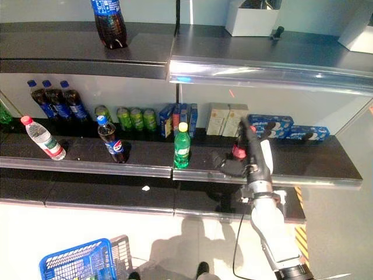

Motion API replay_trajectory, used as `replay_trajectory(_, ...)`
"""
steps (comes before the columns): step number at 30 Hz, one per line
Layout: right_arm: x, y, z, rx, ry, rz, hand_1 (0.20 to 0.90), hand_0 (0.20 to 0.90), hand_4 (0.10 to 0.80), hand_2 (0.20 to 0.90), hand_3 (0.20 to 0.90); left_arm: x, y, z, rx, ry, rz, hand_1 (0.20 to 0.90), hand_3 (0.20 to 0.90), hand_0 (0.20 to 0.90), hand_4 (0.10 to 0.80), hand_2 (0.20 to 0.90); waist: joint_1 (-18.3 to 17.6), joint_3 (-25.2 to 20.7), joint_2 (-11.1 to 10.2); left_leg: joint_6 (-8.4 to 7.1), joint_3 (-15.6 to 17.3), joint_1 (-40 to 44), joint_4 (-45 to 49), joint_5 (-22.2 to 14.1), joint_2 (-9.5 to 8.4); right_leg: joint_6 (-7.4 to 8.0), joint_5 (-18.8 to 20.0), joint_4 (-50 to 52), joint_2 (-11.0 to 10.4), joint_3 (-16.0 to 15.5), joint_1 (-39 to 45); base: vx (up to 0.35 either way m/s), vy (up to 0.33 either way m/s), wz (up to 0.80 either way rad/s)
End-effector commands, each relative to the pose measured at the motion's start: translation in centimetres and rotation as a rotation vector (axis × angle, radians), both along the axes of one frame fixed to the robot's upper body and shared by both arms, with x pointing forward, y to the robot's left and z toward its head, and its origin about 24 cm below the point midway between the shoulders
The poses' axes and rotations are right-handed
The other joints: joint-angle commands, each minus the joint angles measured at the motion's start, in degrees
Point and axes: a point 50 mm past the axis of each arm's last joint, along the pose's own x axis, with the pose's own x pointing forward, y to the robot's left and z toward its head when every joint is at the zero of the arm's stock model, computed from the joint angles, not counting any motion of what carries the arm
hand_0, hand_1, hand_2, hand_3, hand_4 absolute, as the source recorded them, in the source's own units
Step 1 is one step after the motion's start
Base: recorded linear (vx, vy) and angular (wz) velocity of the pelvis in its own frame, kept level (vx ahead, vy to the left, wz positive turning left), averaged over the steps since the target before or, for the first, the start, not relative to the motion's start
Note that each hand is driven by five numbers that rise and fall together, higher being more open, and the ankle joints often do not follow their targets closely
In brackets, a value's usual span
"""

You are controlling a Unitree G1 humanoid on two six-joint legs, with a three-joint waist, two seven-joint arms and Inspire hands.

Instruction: Pick up the drink and place into the basket.

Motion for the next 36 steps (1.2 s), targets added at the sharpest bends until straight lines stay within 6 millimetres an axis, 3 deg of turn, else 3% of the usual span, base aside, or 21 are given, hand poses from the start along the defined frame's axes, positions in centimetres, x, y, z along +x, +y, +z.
replay_trajectory(1,-0.9,-0.5,8.3,0.017,-0.531,-0.158,0.900,0.900,0.800,0.900,0.900,1.6,3.9,1.5,0.183,-0.070,-0.002,0.300,0.200,0.300,0.100,0.300,-0.6,-0.9,0.1,-0.55,-2.7,-3.5,9.0,-0.5,1.52,2.11,-6.3,5.0,-3.4,0.1,2.2,0.008,0.072,0.00)
replay_trajectory(9,-0.9,-1.6,7.0,0.055,-0.559,-0.366,0.900,0.900,0.800,0.900,0.900,4.3,3.1,1.8,0.175,-0.131,-0.075,0.300,0.200,0.300,0.100,0.300,-0.4,2.6,1.2,-0.27,-4.6,-7.9,15.2,-1.0,0.47,0.73,-8.3,11.3,-4.2,-0.4,-1.6,-0.029,0.061,0.03)
replay_trajectory(17,0.5,-1.1,4.8,0.127,-0.434,-0.298,0.900,0.900,0.800,0.900,0.900,7.1,2.4,2.4,0.160,-0.205,-0.122,0.300,0.200,0.300,0.100,0.300,-0.3,7.6,2.1,-0.13,-5.9,-11.9,18.6,0.5,-0.53,0.04,-8.6,14.5,-4.8,-0.4,-4.6,-0.063,0.034,0.05)
replay_trajectory(28,2.5,1.1,6.2,0.152,-0.463,-0.227,0.900,0.900,0.800,0.900,0.900,11.2,2.2,3.9,0.167,-0.336,-0.142,0.300,0.200,0.300,0.100,0.300,0.1,14.5,2.9,-0.29,-8.1,-19.1,22.4,3.8,-0.58,-1.31,-8.8,18.7,-4.1,0.3,-10.9,-0.099,-0.019,0.00)
replay_trajectory(36,3.5,1.1,7.0,0.263,-0.513,-0.305,0.900,0.900,0.800,0.900,0.900,13.6,1.8,4.9,0.180,-0.412,-0.177,0.300,0.200,0.300,0.100,0.300,0.3,17.1,4.0,-0.33,-9.0,-21.9,24.3,5.2,-1.27,-1.91,-9.2,20.8,-4.0,0.9,-13.6,-0.018,-0.012,0.00)
